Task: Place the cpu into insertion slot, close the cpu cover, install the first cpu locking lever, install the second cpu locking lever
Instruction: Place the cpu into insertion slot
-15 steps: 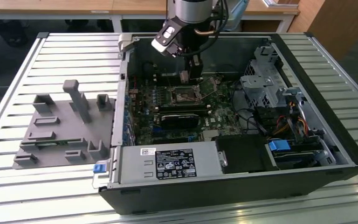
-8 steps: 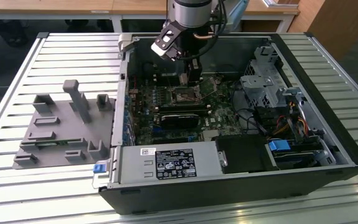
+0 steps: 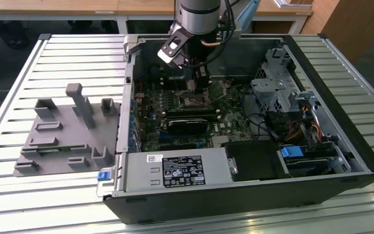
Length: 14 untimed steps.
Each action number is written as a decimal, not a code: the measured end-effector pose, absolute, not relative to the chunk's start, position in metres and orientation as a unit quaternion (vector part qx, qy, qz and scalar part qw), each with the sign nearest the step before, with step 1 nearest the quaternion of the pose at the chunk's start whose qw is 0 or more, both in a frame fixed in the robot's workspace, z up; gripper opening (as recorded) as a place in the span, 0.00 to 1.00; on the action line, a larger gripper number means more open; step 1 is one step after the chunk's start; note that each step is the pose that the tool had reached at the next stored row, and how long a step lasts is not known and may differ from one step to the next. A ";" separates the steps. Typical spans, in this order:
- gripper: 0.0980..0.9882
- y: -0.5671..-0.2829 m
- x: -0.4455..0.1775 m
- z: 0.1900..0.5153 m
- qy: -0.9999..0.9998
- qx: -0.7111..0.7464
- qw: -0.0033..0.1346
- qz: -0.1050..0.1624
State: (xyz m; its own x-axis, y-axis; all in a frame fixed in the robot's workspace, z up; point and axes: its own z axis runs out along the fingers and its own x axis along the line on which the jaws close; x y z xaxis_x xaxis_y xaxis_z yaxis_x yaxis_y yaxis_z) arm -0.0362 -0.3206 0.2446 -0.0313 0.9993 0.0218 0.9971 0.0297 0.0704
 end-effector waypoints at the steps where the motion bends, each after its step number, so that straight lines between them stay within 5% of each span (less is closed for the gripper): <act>1: 0.50 -0.321 -0.036 0.243 0.717 0.696 0.017 0.033; 14: 0.50 -0.321 -0.038 0.229 0.717 0.696 0.017 0.032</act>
State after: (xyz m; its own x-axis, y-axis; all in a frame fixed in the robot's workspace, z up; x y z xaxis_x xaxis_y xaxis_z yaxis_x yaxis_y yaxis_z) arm -0.0384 -0.3206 0.2293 -0.0303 0.9993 0.0199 0.9971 0.0289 0.0701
